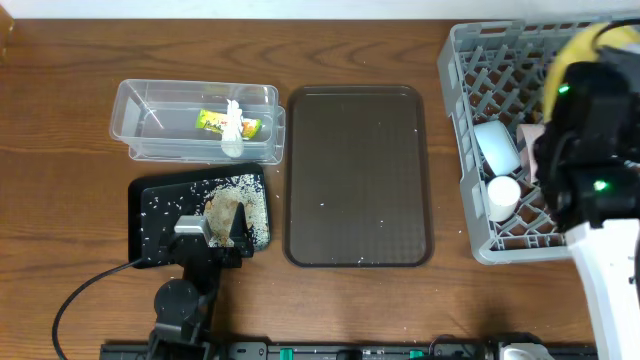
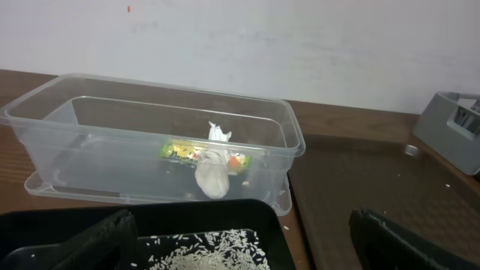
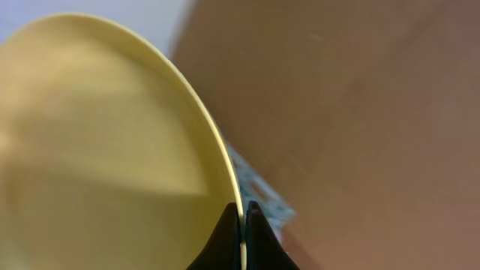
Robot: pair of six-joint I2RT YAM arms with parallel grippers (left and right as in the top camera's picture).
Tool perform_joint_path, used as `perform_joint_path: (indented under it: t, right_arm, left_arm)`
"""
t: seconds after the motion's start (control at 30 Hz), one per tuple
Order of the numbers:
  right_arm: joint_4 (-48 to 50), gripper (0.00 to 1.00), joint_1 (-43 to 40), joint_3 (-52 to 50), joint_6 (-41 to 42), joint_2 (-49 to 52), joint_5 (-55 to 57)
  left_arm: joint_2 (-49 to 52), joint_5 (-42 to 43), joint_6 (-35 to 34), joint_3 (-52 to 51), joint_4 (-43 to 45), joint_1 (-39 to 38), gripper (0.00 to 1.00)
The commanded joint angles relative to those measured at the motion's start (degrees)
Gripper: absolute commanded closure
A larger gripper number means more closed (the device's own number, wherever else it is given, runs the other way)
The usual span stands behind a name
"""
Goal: Sort waste into correct bins and load items into the dishwasher rack
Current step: 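Carry the yellow plate into the dish rack and stand it upright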
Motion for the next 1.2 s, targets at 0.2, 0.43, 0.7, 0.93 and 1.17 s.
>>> perform_joint_path:
  t: [0.2, 0.43, 0.7, 0.93, 1.17]
  right_arm:
    - [4.5, 0.99, -9.8, 0.3, -12.8, 11.1, -0.2]
    - [9.9, 0.99, -9.1, 0.3, -25.3, 19.8, -0.5]
    - [10.3, 0.86, -3.8, 0.3, -32.0, 23.8, -4.5]
    - [9.1, 0.47, 2.4, 0.3, -28.3, 23.7, -0.1]
    - [9.1, 0.25, 10.4, 0.3, -22.6, 19.7, 4.5]
  left_arm:
    - [-0.4, -0.5, -0.1, -1.8, -0.9, 0.3, 0.07]
    - [-0.4, -0.5, -0.1, -1.8, -0.9, 0.3, 0.07]
    - [-0.4, -0.5, -0.1, -1.8, -0.9, 0.3, 0.07]
    - [-0.4, -0.5, -0.1, -1.8, -0.9, 0.3, 0.07]
    - [-0.4, -0.5, -0.1, -1.8, -0.9, 0.3, 0.07]
